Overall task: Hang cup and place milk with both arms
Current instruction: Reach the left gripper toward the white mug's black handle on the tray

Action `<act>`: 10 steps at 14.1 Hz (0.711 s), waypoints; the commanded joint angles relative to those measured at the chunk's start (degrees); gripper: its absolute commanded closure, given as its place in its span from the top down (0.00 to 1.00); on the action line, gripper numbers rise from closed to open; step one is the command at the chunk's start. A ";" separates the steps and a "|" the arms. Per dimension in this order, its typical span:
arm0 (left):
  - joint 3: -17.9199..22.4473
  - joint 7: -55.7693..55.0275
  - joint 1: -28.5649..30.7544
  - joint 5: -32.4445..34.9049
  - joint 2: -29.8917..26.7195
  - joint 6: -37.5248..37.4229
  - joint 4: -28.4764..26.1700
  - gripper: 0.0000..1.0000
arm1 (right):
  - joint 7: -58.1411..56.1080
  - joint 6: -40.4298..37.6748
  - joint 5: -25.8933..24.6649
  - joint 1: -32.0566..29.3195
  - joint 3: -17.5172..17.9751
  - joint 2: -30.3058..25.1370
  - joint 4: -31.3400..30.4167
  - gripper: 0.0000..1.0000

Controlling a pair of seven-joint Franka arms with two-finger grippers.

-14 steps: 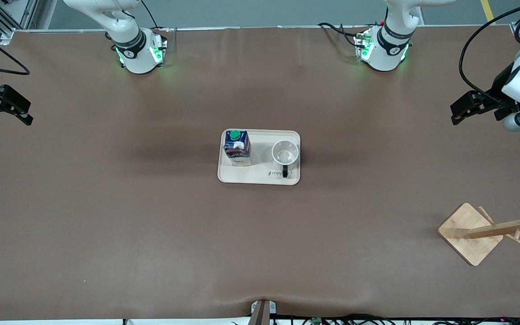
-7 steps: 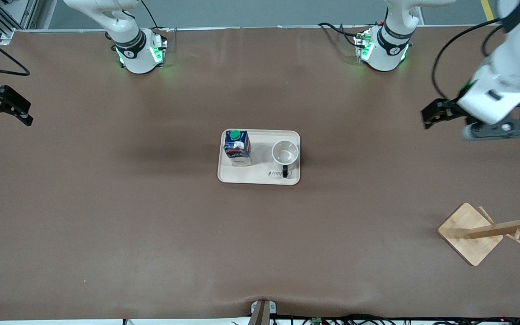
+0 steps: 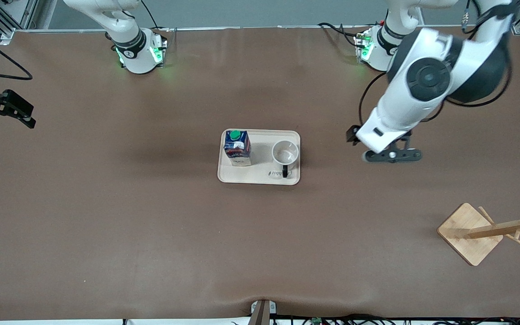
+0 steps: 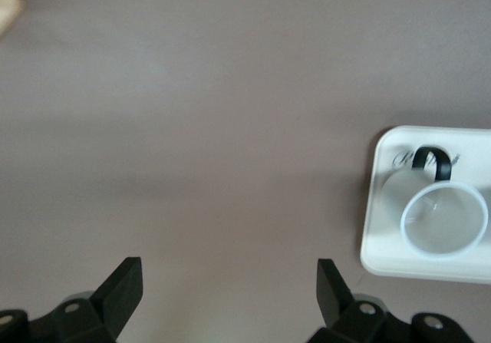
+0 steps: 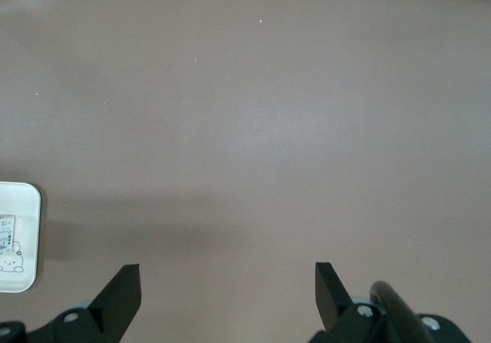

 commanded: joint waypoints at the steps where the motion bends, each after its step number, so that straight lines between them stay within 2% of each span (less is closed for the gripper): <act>1: -1.71 -5.27 -2.30 0.79 2.44 8.86 -5.26 1.00 | -1.43 -0.63 0.59 -1.15 0.69 0.23 0.93 1.00; 5: -2.07 -6.25 -7.40 0.44 8.17 14.82 -5.08 1.00 | -1.18 -0.11 0.59 -1.15 0.78 0.93 0.94 1.00; 7: -2.16 -6.69 -7.76 0.44 11.33 18.00 -5.08 1.00 | -1.26 -0.63 0.68 -0.27 1.04 4.17 1.11 1.00; 10: -2.07 -9.13 -10.66 0.44 16.51 22.21 -5.08 1.00 | -1.26 -0.02 0.76 0.43 1.13 4.89 1.90 1.00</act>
